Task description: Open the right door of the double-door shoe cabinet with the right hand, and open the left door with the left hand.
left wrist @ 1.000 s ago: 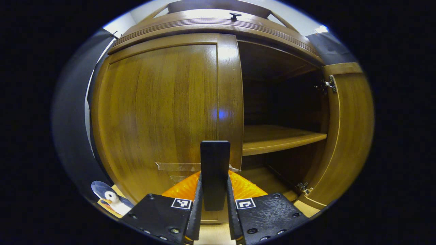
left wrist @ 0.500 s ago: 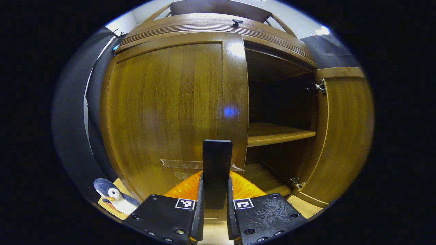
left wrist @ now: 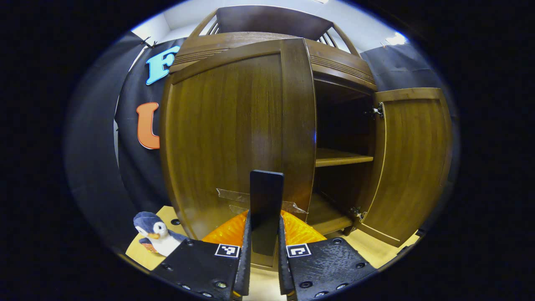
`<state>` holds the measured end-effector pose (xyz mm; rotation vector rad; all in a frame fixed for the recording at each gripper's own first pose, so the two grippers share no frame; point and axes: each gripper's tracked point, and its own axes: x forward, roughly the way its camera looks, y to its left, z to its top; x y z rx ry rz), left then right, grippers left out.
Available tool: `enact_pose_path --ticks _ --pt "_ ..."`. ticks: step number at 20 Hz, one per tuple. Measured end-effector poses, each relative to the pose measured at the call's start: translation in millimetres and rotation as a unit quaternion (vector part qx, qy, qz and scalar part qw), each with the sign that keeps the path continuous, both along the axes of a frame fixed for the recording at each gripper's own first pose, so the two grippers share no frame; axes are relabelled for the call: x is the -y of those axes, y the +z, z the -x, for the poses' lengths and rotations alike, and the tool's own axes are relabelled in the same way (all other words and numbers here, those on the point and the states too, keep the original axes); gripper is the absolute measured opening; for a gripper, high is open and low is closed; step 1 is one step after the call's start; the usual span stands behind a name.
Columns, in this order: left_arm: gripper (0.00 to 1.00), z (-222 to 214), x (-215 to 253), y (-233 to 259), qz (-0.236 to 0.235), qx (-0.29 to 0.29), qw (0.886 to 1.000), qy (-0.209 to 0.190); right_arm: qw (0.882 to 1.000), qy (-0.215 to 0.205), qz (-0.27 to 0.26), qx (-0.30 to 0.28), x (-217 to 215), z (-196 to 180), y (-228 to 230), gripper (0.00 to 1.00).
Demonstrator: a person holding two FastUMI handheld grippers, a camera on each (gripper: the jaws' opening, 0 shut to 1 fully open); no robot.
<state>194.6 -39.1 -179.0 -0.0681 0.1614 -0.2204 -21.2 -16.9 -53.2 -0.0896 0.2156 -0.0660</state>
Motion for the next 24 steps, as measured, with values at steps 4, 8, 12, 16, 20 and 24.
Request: enact_pose_path --ticks 4,8,12,16,20,24 --pt "0.27 22.6 -20.3 -0.7 0.005 -0.006 1.000 0.013 1.000 0.015 -0.006 -0.002 -8.6 -2.7 -3.3 0.99" --pt "0.26 39.8 -40.1 -1.5 0.004 -0.010 1.000 0.025 0.999 0.034 -0.007 -0.009 -19.1 -5.5 -7.7 0.99" --pt "0.26 53.9 -60.6 -3.7 0.004 -0.013 0.999 0.034 0.999 0.047 -0.011 -0.007 -26.9 -11.6 -5.4 0.99" --pt "0.26 64.6 -79.0 -4.6 -0.012 -0.006 0.999 0.045 0.998 0.055 -0.011 -0.006 -32.9 -15.5 -4.8 0.99" --pt "0.19 73.7 -106.9 -6.4 -0.013 0.001 0.998 0.065 0.998 0.060 -0.012 -0.006 -36.6 -16.1 -4.6 1.00" --pt "0.10 77.6 -129.2 -6.9 -0.029 0.012 0.998 0.057 0.998 0.068 -0.012 -0.006 -43.2 -17.8 -5.7 1.00"
